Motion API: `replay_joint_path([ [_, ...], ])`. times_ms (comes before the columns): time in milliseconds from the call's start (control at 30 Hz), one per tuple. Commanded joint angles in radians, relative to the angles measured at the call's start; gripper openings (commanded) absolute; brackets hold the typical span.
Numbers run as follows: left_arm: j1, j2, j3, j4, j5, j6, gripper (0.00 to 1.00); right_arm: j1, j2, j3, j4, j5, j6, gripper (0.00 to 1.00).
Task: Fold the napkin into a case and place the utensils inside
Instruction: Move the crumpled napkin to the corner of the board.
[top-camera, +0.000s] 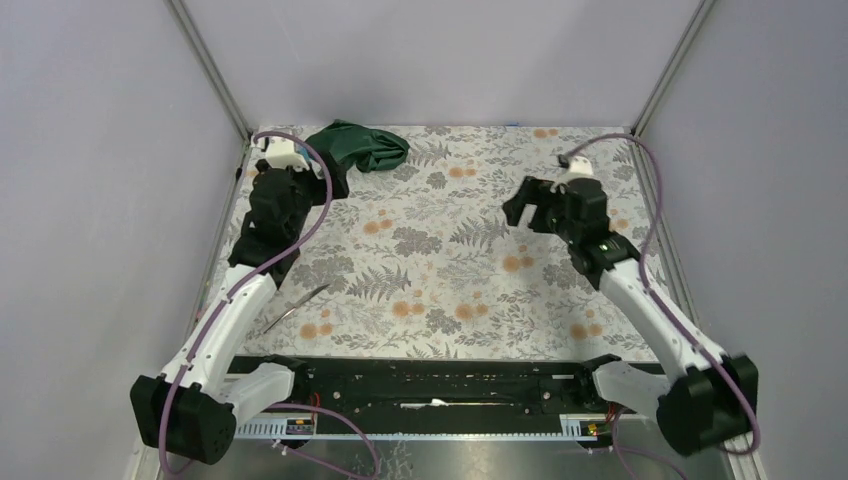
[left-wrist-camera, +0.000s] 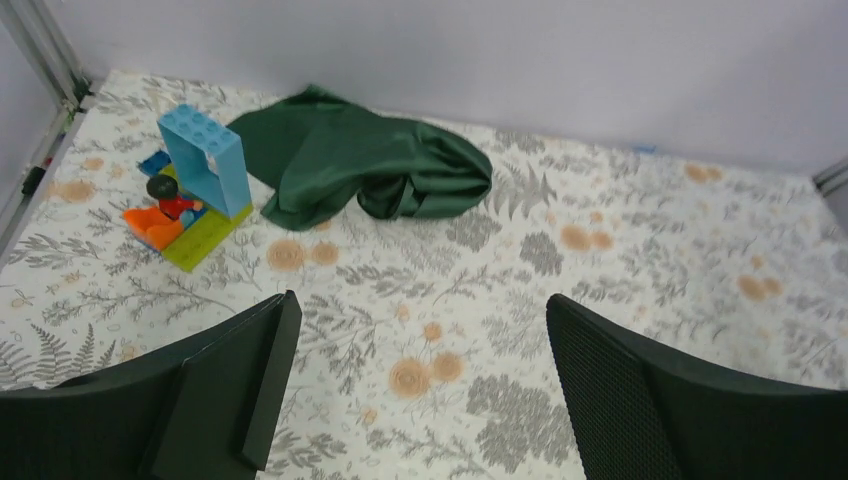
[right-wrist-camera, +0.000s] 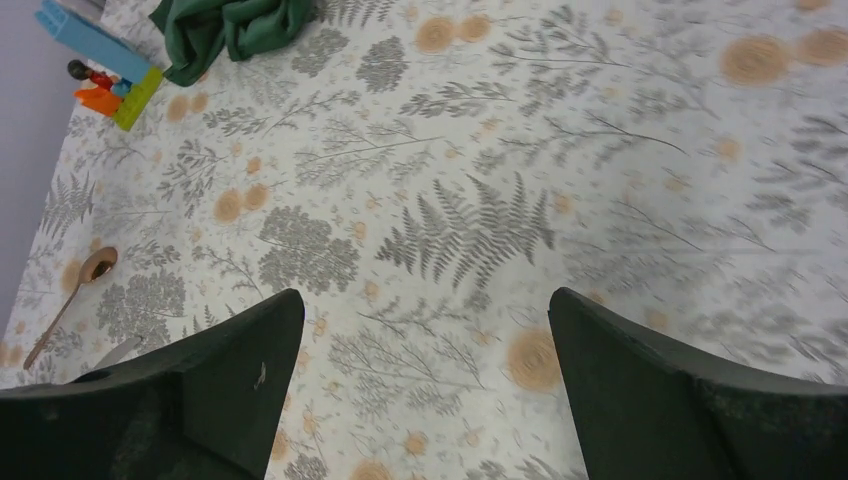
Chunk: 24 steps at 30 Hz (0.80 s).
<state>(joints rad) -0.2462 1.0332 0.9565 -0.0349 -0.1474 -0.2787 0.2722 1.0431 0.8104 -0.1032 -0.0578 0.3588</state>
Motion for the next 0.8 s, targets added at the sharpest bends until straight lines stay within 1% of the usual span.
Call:
replay_joint_path([
  [0, -0.03, -0.025, -0.007, 0.099, 0.028, 0.078, 0.99, 0.095, 0.194, 0.093, 0.111, 0.084, 0.048, 1.0],
  [67, -0.048, -0.034, -0.011, 0.099, 0.011, 0.092, 0.99, 0.133, 0.306, 0.133, 0.174, 0.104, 0.07, 1.0],
  [167, -0.083, -0.041, -0.018, 0.096, -0.023, 0.122, 0.99, 0.167, 0.505, 0.229, 0.279, 0.06, 0.149, 1.0],
  [200, -0.093, -0.041, -0.02, 0.096, -0.029, 0.128, 0.99, 0.172, 0.601, 0.269, 0.309, 0.036, 0.205, 1.0],
  [267, -0.108, -0.037, -0.02, 0.094, -0.027, 0.133, 0.99, 0.18, 0.741, 0.345, 0.393, -0.005, 0.29, 1.0],
  [367, -0.112, -0.035, -0.019, 0.092, -0.015, 0.128, 0.99, 0.186, 0.929, 0.45, 0.565, -0.066, 0.425, 1.0],
  [467, -0.113, -0.03, -0.021, 0.092, 0.01, 0.115, 0.99, 0.197, 1.093, 0.581, 0.677, -0.089, 0.528, 1.0],
  [633, -0.113, -0.021, -0.013, 0.092, 0.042, 0.104, 0.99, 0.206, 1.318, 0.795, 0.747, -0.106, 0.715, 0.99],
  [700, -0.113, -0.023, -0.015, 0.093, 0.044, 0.099, 0.99, 0.22, 1.402, 0.902, 0.745, -0.1, 0.762, 0.97],
  [767, -0.112, -0.022, -0.014, 0.092, 0.054, 0.095, 0.99, 0.235, 1.495, 1.037, 0.703, -0.096, 0.775, 0.95],
])
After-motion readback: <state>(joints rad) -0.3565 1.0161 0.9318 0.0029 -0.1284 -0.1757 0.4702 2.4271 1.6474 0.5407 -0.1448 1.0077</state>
